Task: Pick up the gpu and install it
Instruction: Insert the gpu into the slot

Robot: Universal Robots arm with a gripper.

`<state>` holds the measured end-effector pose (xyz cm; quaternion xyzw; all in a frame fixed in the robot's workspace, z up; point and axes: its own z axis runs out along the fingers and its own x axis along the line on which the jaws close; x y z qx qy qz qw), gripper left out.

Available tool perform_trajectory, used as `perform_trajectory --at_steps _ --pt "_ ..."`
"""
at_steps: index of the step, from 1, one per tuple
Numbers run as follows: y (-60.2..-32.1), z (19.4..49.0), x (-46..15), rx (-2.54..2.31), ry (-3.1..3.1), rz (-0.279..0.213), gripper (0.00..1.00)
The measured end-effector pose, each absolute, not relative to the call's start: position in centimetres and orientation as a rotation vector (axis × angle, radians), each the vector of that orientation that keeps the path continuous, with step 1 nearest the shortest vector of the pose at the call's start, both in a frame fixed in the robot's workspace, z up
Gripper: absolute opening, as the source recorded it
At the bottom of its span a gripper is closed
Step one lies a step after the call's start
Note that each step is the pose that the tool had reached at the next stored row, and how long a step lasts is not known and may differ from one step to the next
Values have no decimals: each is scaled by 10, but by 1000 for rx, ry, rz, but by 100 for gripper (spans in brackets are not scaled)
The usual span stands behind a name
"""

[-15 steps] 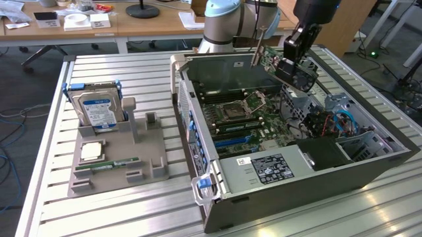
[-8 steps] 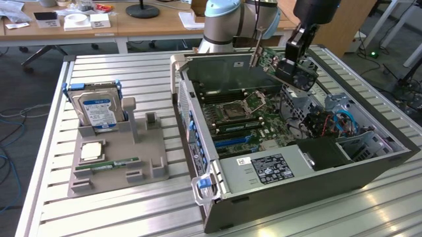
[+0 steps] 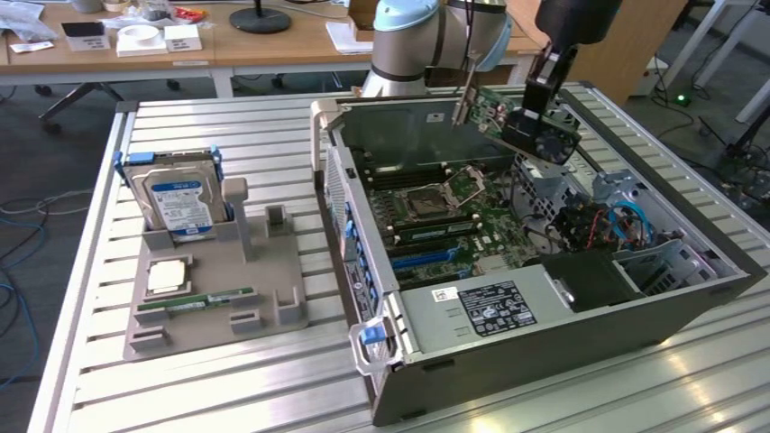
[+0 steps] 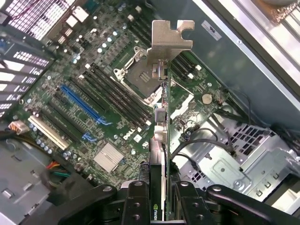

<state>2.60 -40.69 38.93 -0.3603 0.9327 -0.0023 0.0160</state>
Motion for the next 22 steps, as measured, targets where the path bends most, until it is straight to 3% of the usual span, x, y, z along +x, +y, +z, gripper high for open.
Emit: perform_trajectory --at_steps 22 --pt "-407 389 26 -1432 2761 -4 26"
